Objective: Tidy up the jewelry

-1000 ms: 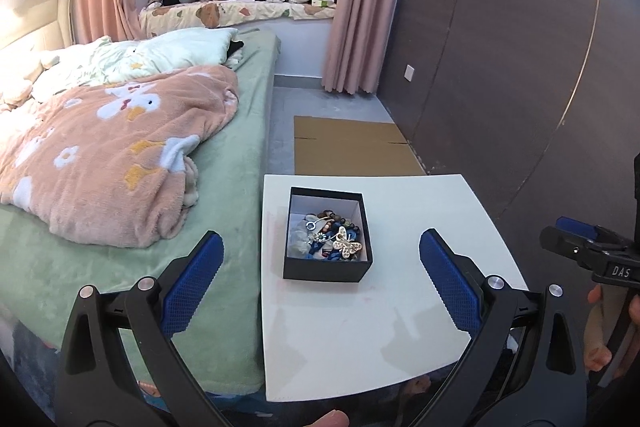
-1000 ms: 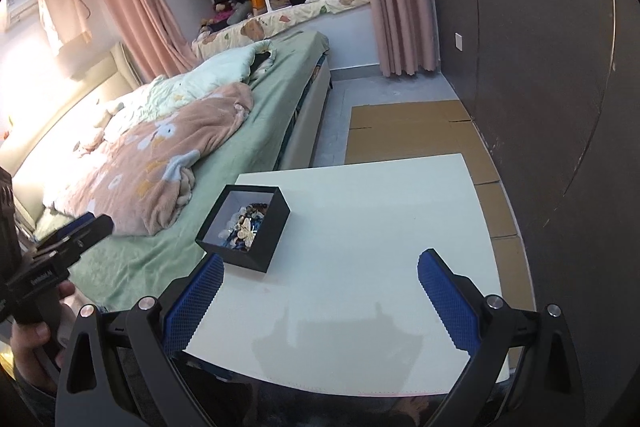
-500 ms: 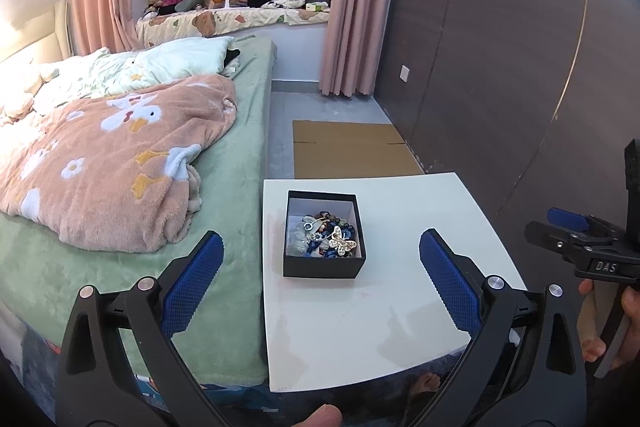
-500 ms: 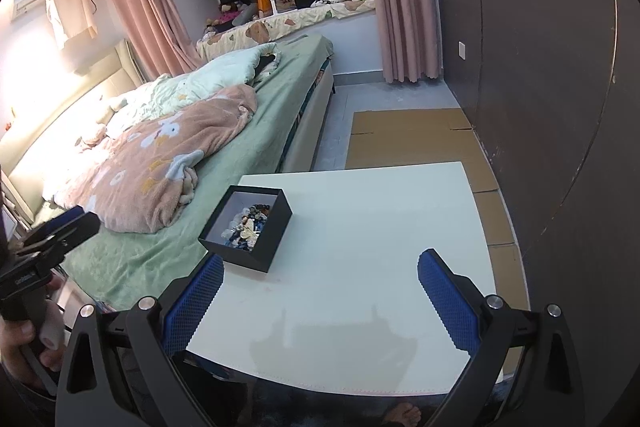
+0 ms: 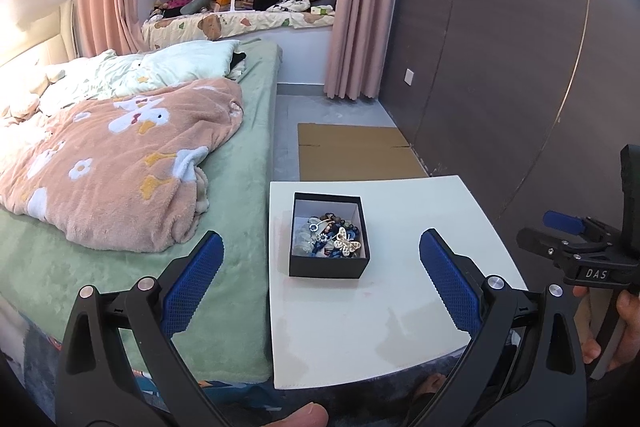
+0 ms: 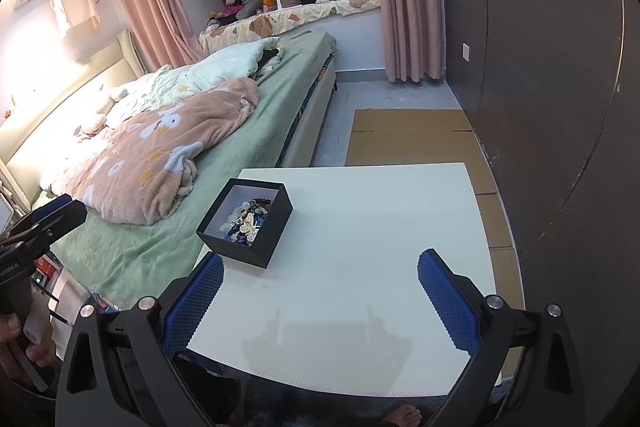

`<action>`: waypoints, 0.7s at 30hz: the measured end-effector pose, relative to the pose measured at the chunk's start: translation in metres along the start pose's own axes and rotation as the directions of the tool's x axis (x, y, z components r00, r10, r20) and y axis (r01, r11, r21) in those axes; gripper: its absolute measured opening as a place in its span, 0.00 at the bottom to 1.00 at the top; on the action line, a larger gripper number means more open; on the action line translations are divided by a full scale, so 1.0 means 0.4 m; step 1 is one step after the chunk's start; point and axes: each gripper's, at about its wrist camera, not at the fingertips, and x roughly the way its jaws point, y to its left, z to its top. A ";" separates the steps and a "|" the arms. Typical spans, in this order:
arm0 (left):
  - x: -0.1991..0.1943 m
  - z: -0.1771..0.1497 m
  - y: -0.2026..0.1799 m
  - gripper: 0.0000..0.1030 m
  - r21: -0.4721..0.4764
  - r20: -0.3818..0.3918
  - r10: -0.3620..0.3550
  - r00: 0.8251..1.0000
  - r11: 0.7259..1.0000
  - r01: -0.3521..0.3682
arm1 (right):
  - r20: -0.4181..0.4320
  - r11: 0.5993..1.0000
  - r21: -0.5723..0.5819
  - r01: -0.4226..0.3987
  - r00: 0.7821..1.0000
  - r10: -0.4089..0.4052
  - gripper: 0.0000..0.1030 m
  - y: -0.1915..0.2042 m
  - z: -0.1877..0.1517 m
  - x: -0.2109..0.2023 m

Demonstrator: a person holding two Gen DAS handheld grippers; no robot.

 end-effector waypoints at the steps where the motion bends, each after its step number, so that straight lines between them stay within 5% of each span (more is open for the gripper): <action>1: -0.001 0.000 0.001 0.95 -0.002 0.000 -0.001 1.000 1.000 0.001 | 0.001 1.000 0.000 0.000 1.000 0.000 0.93 0.000 0.000 0.000; 21: -0.008 -0.005 -0.003 0.95 -0.006 0.007 0.016 1.000 1.000 -0.016 | 0.006 1.000 0.009 0.011 1.000 -0.011 0.93 -0.004 0.001 -0.003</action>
